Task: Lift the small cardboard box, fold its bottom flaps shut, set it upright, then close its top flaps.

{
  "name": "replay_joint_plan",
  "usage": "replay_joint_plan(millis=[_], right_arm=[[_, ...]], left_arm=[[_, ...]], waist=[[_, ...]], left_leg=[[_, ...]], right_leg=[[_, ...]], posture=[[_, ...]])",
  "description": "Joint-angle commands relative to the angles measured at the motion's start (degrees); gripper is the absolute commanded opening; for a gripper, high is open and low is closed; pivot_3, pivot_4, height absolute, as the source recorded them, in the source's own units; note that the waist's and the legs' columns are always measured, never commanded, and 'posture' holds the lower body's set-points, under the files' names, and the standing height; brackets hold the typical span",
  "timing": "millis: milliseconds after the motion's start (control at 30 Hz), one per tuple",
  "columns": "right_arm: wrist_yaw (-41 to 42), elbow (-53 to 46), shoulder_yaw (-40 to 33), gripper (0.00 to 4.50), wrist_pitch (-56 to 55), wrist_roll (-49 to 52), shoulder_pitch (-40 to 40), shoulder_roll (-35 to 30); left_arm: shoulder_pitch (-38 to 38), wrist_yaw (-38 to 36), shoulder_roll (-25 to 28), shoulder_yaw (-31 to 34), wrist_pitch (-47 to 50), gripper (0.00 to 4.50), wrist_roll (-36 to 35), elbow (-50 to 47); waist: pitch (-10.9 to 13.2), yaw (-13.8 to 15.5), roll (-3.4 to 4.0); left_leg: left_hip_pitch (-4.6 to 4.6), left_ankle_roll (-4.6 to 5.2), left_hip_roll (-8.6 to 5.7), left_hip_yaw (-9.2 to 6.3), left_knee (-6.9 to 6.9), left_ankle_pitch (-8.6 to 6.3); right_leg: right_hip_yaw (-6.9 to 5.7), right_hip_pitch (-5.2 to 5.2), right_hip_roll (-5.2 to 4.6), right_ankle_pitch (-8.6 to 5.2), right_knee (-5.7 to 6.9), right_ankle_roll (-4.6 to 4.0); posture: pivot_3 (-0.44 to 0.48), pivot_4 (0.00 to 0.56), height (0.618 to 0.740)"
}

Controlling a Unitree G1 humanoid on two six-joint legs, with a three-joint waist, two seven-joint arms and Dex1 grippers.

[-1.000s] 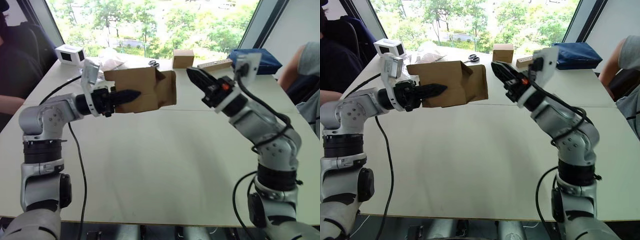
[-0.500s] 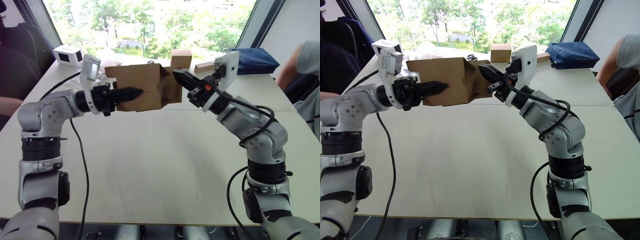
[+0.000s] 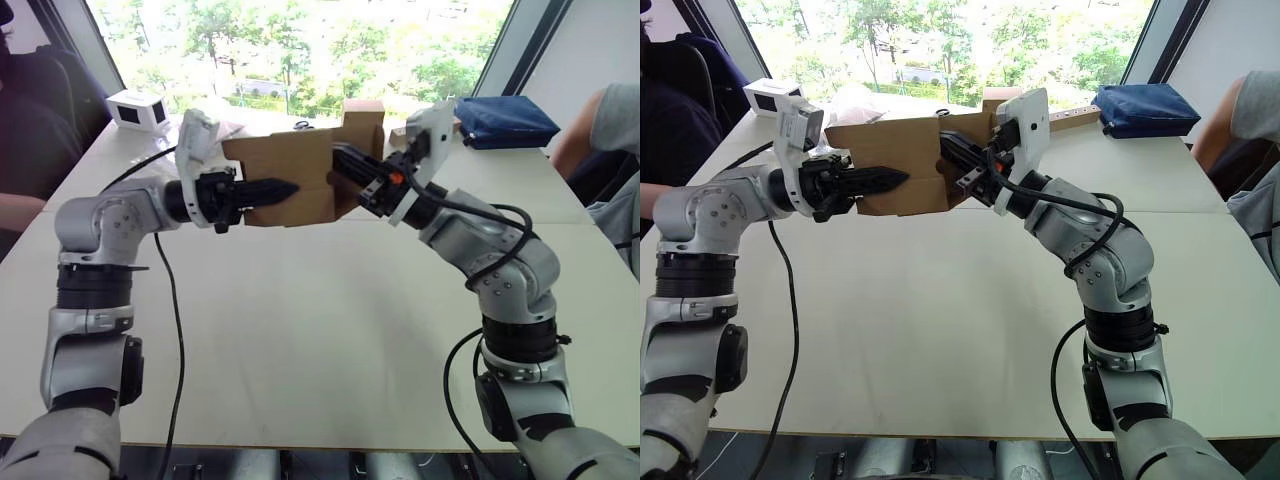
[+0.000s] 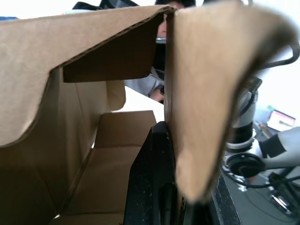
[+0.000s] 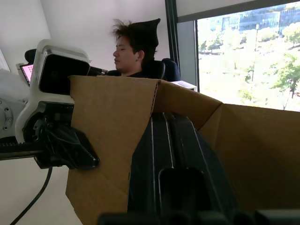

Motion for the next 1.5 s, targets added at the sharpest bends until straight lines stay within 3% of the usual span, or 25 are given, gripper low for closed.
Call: replay_joint_plan(millis=[33, 433, 667, 767, 867, 1000, 1267, 1500], right_arm=[[2.58, -0.50, 0.92, 0.06, -1.45, -0.01, -1.41, 1.43], [3.24, -3.90, -2.70, 0.06, -0.50, 1.72, 2.53, 0.49], [0.58, -10.75, -19.08, 0.06, 9.94, 19.28, 10.58, -10.81], [5.43, -14.12, -19.90, 0.06, 14.55, 22.84, 17.83, -18.74], [7.47, -15.87, -19.04, 0.06, 14.77, 23.59, 21.03, -22.46], [5.80, -16.32, -13.62, 0.06, 11.68, 18.17, 22.77, -20.13], [2.36, -13.40, -8.80, 0.06, 6.82, 12.89, 18.02, -13.81], [-0.24, -13.20, -10.50, 0.06, 7.75, 18.20, 15.17, -10.23]], left_arm=[[-1.12, -1.60, -0.05, -1.24, -0.76, 0.00, -0.42, -1.76], [-1.58, -0.74, 0.53, -0.04, -1.17, 0.00, -0.74, -2.03], [-2.53, -0.41, 0.32, 0.75, -2.99, 0.00, -0.40, -0.24], [-2.44, -0.30, 0.25, 0.94, -3.23, 0.00, -0.57, -0.12], [-2.33, -0.22, 0.25, 1.05, -3.22, 0.00, -0.67, -0.18], [-1.62, 0.36, -0.35, 1.25, -2.52, 0.00, -1.70, -1.81], [-1.32, 2.05, -1.28, 0.84, 0.13, 0.00, -4.17, -6.38], [-0.97, 1.93, -1.03, 0.34, 0.06, 0.00, -3.93, -6.46]], waist=[[0.00, -0.02, 0.00], [0.00, 0.01, 0.00], [0.01, 0.35, -0.01], [0.01, 0.17, 0.00], [0.02, -0.16, 0.00], [0.03, -0.02, 0.02], [0.03, 0.21, 0.02], [0.03, 0.18, 0.03]], left_leg=[[0.00, 0.00, 0.00, 0.00, 0.00, 0.00], [-0.01, 0.00, 0.00, -0.01, 0.00, 0.00], [-0.05, 0.03, -0.04, -0.02, 0.00, -0.02], [-0.02, 0.08, -0.03, -0.01, -0.02, -0.05], [0.02, 0.08, 0.06, -0.02, -0.09, -0.05], [0.09, 0.04, 0.09, -0.02, -0.09, -0.03], [-0.03, 0.04, 0.00, -0.01, -0.07, -0.02], [-0.02, 0.04, 0.01, -0.03, -0.06, -0.02]], right_leg=[[0.00, 0.00, 0.00, 0.00, 0.00, 0.00], [0.00, 0.00, -0.01, 0.00, -0.02, 0.00], [-0.02, 0.04, -0.08, 0.00, -0.16, 0.00], [-0.02, 0.06, -0.07, 0.00, -0.18, 0.00], [-0.02, 0.05, 0.05, -0.01, -0.18, 0.00], [0.02, 0.03, 0.12, -0.01, -0.09, 0.00], [0.03, 0.00, 0.01, 0.00, -0.17, 0.01], [0.00, 0.00, 0.02, 0.00, -0.13, 0.01]], posture=[[0.000, 0.150, 0.740], [0.000, 0.150, 0.740], [0.000, 0.150, 0.740], [0.000, 0.150, 0.740], [0.000, 0.150, 0.740], [0.000, 0.150, 0.740], [0.000, 0.150, 0.740], [0.000, 0.150, 0.740]])
